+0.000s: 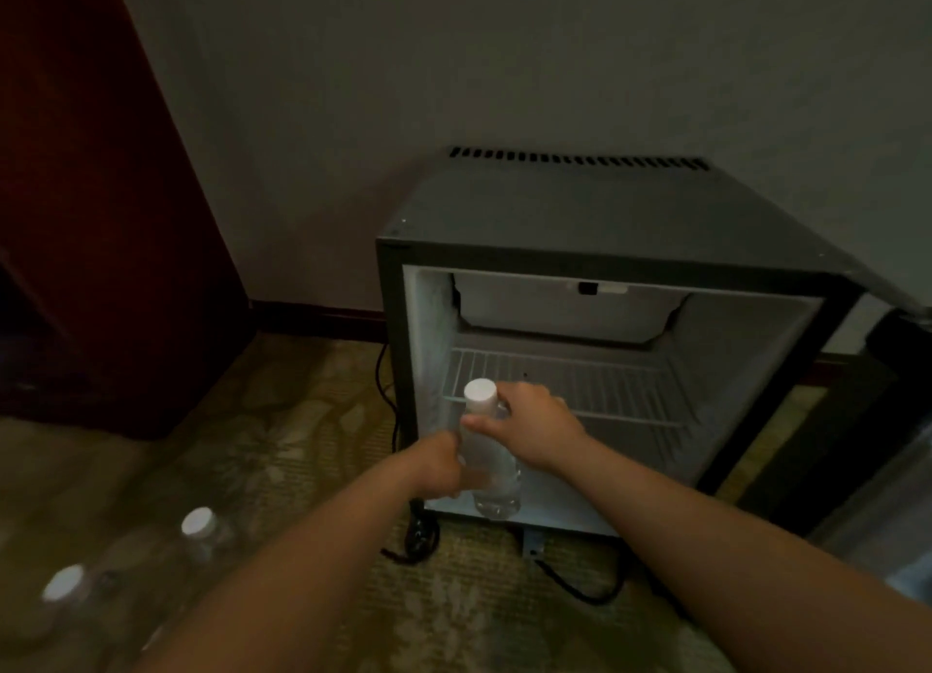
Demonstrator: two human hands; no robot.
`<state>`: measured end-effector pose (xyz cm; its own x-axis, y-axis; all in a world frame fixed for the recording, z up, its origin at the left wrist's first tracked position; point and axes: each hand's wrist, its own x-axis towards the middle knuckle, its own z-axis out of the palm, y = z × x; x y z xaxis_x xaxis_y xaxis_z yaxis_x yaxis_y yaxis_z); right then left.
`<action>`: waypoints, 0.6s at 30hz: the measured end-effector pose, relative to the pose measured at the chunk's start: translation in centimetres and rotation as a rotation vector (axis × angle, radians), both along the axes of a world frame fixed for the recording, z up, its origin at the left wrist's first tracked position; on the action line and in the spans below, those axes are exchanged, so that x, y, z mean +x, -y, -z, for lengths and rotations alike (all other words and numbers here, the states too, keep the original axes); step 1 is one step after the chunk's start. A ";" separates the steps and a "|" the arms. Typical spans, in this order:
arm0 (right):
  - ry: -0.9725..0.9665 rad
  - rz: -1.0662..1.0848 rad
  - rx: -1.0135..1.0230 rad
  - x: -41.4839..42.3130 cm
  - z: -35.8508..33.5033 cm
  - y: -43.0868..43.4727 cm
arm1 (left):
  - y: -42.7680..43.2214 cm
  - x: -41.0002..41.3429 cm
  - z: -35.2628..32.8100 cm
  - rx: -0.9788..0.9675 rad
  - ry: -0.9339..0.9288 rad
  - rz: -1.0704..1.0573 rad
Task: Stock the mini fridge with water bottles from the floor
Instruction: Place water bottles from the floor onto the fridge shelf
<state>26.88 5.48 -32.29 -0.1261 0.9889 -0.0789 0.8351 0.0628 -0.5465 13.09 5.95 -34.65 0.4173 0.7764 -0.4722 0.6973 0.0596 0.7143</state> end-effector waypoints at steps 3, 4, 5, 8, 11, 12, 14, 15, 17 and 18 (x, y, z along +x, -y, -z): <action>-0.028 -0.035 -0.039 -0.2 3.5 -1.0 | -1.3 -0.4 2.9 -0.071 -0.051 0.025; -0.026 -0.045 -0.045 -0.1 4.2 -1.1 | -1.5 -0.5 3.4 -0.089 -0.057 0.023; -0.022 -0.052 -0.058 -0.2 5.0 -1.3 | -1.7 -0.7 4.1 -0.104 -0.054 0.014; -0.042 -0.069 -0.122 -0.3 7.3 -2.2 | -2.3 -0.9 6.3 -0.093 0.039 -0.078; -0.155 -0.013 -0.164 -0.4 9.5 -3.5 | -2.8 -0.6 8.4 -0.145 0.119 -0.201; -0.190 0.024 -0.177 -0.4 10.2 -3.9 | -3.0 -0.4 9.0 -0.164 0.146 -0.228; -0.197 0.085 -0.204 -0.6 11.3 -5.0 | -3.4 -0.1 9.7 -0.190 0.203 -0.280; -0.194 0.106 -0.213 -0.8 11.7 -5.5 | -3.5 0.1 10.0 -0.190 0.227 -0.302; -0.203 0.155 -0.221 -1.0 12.6 -6.7 | -3.8 0.3 11.3 -0.194 0.284 -0.361; -0.198 0.189 -0.217 -1.0 13.0 -7.2 | -3.9 0.5 11.6 -0.197 0.305 -0.403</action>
